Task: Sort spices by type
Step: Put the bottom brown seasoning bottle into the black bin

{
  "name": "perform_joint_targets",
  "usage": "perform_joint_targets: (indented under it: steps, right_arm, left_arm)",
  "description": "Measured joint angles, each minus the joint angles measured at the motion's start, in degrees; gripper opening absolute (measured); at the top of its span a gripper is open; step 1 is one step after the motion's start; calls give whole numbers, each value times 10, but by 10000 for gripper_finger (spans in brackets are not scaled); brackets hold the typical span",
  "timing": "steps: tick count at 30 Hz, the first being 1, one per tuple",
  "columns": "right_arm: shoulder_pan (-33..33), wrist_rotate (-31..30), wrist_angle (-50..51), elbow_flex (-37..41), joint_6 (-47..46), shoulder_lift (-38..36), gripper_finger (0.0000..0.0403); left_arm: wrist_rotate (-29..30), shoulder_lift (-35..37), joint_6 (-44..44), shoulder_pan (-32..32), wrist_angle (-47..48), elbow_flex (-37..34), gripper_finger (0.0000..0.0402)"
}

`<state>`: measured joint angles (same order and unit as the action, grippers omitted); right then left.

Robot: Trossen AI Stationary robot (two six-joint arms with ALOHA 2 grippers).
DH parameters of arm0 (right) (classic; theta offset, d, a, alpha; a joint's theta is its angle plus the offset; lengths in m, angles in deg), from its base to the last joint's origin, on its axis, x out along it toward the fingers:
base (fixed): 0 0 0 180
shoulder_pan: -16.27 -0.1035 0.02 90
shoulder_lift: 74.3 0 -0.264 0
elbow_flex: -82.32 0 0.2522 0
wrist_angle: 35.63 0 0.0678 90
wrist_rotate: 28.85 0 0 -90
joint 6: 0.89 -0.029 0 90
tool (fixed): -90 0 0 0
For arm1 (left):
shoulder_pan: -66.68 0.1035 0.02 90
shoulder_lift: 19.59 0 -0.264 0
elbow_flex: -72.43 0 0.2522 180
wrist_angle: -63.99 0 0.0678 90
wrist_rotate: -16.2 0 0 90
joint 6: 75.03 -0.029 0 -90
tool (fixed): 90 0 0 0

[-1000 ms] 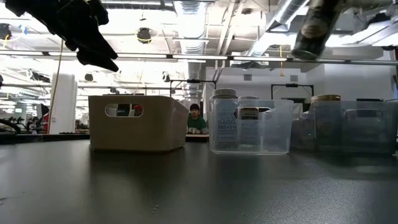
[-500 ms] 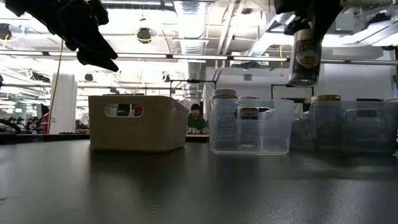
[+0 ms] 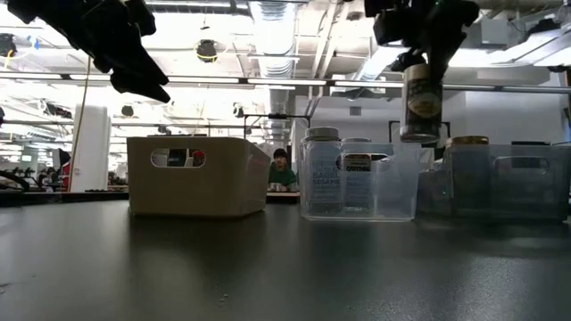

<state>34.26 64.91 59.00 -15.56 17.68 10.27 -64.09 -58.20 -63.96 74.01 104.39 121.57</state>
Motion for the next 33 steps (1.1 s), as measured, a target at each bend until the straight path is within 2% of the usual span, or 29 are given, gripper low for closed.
perform_joint_targets:
  steps: [5,15,33]
  right_arm:
    - [15,7,-15,2,9,-10,301]
    - [32,9,-54,61,10,-79,301]
    - [26,14,-53,80,14,-21,301]
  left_arm:
    - [0,0,-1,0,0,0,290]
    - [1,0,-1,0,0,0,290]
    - [18,0,-1,0,0,0,290]
